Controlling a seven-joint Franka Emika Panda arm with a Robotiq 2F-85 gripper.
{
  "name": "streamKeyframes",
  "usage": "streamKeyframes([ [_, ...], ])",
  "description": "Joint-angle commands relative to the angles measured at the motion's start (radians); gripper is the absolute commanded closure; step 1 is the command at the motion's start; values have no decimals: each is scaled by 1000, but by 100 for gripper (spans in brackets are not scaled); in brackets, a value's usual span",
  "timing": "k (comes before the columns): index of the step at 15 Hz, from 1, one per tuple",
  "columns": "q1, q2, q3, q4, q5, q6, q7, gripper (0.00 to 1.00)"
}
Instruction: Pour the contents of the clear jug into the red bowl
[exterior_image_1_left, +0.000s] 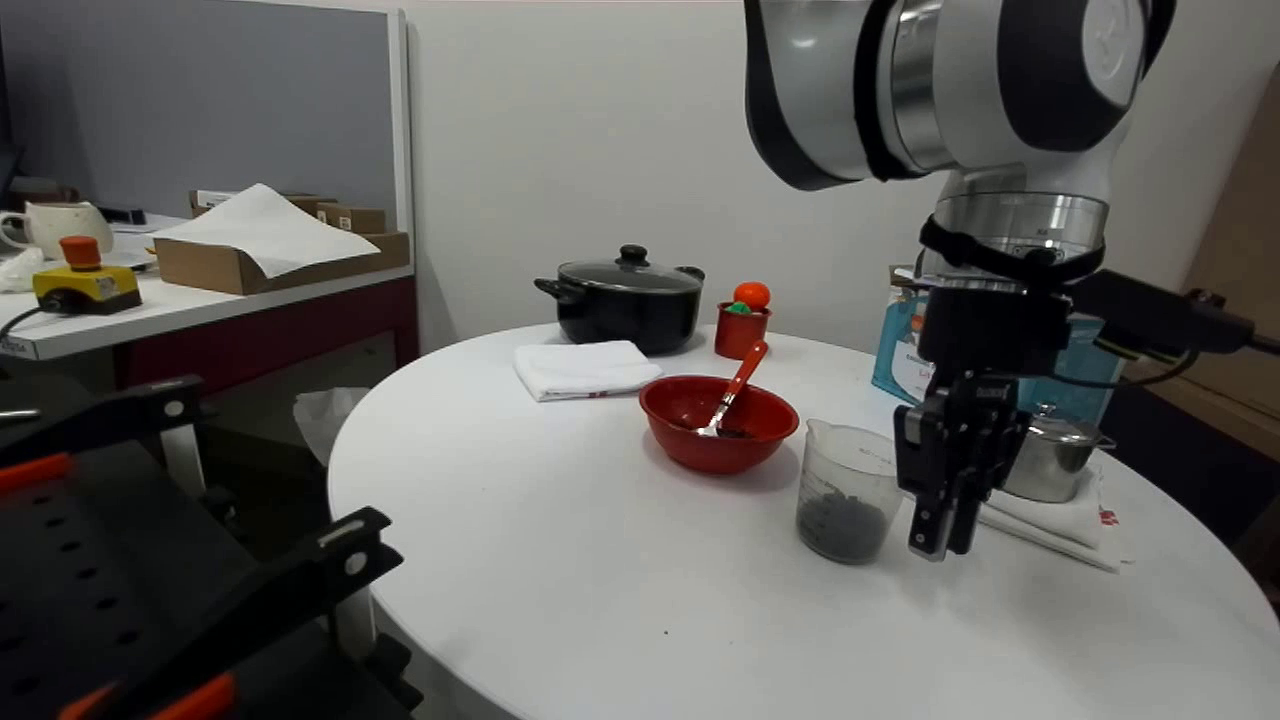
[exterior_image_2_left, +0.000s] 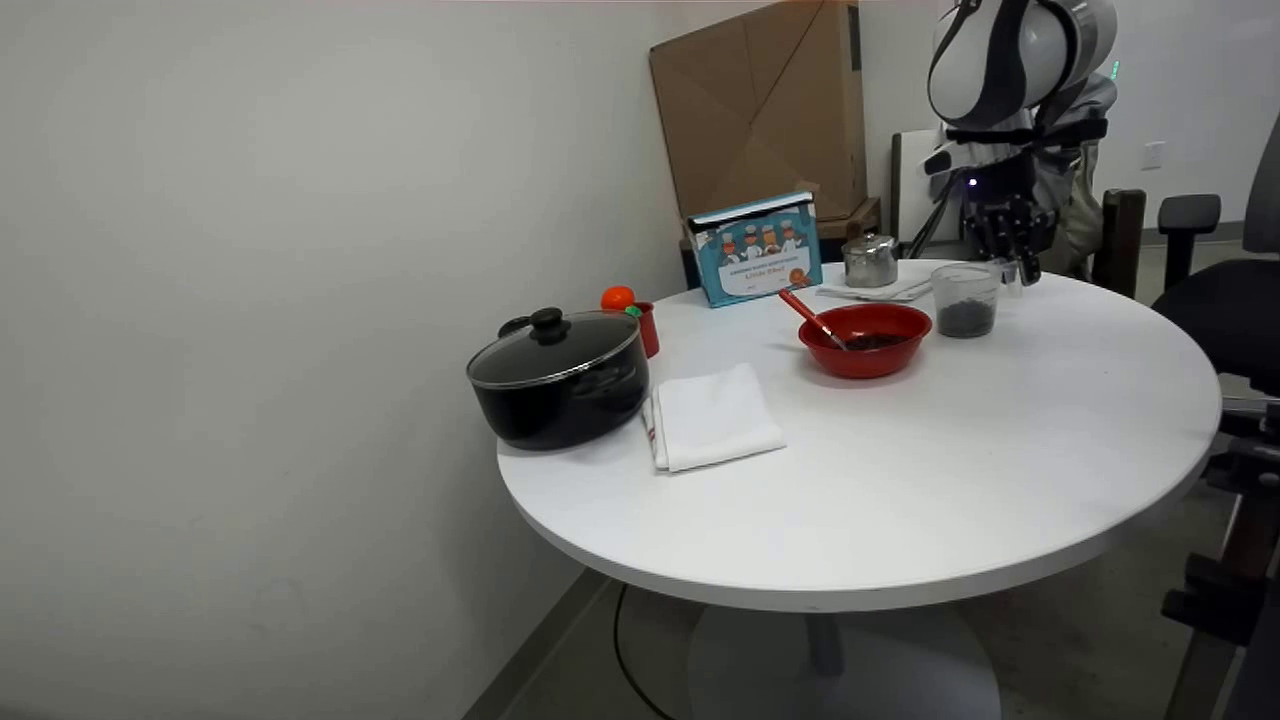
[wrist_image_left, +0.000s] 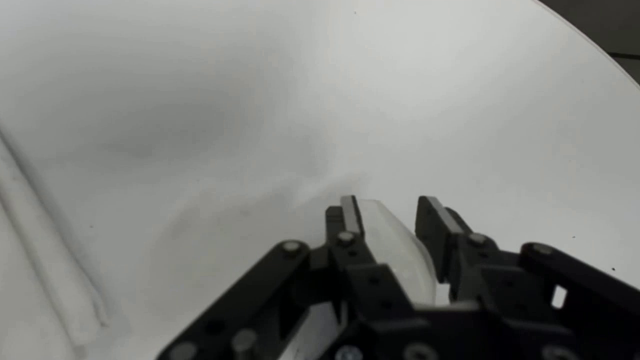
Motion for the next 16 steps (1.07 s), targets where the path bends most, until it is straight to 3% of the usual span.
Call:
streamKeyframes([
  [1, -15, 18, 17, -13, 30, 46, -27, 92],
  [3, -8, 9, 14, -21, 30, 42, -12, 87],
  [9, 26, -67, 3, -35, 28, -21, 28, 87],
  [13, 126, -170, -62, -64, -38, -110, 159, 88],
  [16, 228, -264, -121, -99, -165, -229, 320, 88],
])
